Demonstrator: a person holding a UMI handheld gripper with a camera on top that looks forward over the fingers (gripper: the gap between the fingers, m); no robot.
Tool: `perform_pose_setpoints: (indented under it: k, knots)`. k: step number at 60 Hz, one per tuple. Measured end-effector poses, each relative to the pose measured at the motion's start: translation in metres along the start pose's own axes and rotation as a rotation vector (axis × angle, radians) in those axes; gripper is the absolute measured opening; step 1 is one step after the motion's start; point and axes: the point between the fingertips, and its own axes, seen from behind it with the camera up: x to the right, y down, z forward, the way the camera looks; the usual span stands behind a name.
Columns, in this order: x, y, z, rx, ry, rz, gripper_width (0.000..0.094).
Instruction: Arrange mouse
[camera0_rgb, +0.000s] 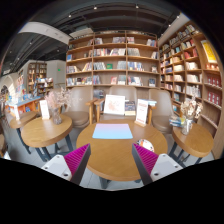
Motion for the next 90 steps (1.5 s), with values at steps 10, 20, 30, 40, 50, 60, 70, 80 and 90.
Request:
perform_pose_setpoints:
  k: [10,20,30,40,50,60,70,80,90]
  knots:
    - [0.011,0.007,0.01,-0.016,0.03,-0.025,0.0853]
    - [0.027,0.02,0.024,-0.04,0.053,-0.019,0.0855]
    - [0.053,0.041,0.038,-0.08,0.09,-0.017,0.0855]
    - [0.083,0.063,0.051,-0.119,0.13,-0.007,0.0854]
    - [0.119,0.086,0.068,-0.149,0.165,0.004,0.0854]
    - [0.148,0.096,0.089,-0.169,0.191,0.046,0.0855]
    - [0.175,0.101,0.118,-0.178,0.218,0.042,0.0858]
    - [0.189,0.108,0.15,-0.185,0.215,0.068,0.0854]
    - [0.198,0.116,0.18,-0.202,0.21,0.072,0.0854]
